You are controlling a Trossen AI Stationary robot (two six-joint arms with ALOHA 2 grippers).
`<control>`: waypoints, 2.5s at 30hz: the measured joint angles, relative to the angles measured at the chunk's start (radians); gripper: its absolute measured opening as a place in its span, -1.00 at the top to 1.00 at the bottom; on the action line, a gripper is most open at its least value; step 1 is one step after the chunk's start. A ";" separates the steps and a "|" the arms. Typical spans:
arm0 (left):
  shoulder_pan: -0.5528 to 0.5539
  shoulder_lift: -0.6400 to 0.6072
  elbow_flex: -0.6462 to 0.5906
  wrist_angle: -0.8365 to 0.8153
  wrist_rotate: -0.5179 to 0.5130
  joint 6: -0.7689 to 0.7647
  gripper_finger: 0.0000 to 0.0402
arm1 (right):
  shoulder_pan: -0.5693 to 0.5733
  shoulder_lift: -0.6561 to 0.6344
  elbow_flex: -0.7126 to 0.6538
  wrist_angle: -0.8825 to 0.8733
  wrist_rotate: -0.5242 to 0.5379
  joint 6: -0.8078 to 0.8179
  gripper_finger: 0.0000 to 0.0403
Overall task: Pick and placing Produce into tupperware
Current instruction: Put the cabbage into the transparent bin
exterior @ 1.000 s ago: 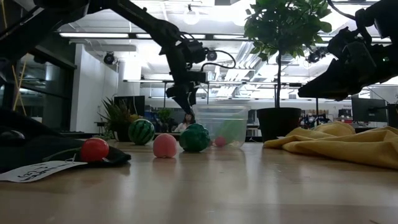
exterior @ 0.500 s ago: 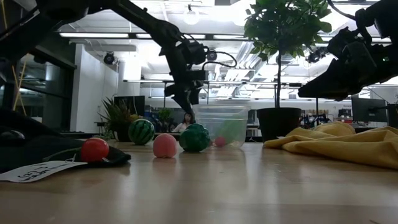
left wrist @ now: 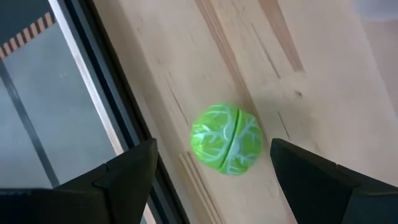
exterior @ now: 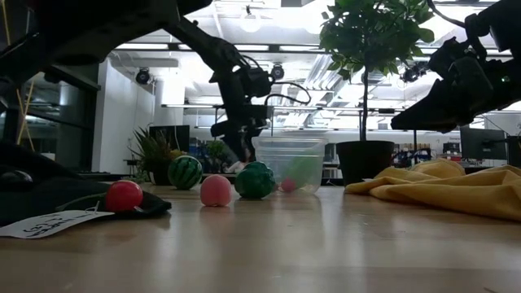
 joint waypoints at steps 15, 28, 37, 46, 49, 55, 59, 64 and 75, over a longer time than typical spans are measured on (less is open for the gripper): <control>0.000 0.000 -0.073 0.027 -0.011 0.033 -0.51 | 0.000 0.000 0.000 -0.005 0.000 0.000 0.43; 0.001 0.000 -0.073 0.077 -0.011 0.052 -0.51 | 0.000 0.000 0.000 -0.005 0.000 0.000 0.43; 0.000 0.020 -0.073 0.078 -0.011 0.052 -0.51 | 0.000 0.000 0.000 -0.006 0.000 0.000 0.43; 0.000 0.031 -0.073 0.081 0.005 0.051 -0.51 | 0.000 0.000 0.000 -0.006 0.000 0.000 0.43; 0.000 0.038 -0.073 0.086 0.005 0.051 -0.51 | 0.000 0.000 0.000 -0.006 0.000 0.000 0.43; 0.000 0.051 -0.072 0.083 0.005 0.051 -0.51 | 0.000 0.000 0.000 -0.006 0.000 0.000 0.43; 0.000 0.052 -0.073 0.088 0.005 0.051 -0.51 | 0.000 0.000 0.000 -0.006 0.000 0.000 0.43; 0.001 0.052 -0.073 0.091 0.005 0.051 -0.51 | 0.000 0.000 0.000 -0.006 0.000 0.000 0.43; 0.001 0.071 -0.073 0.093 0.008 0.048 -0.51 | 0.000 0.000 0.000 -0.006 0.000 0.000 0.43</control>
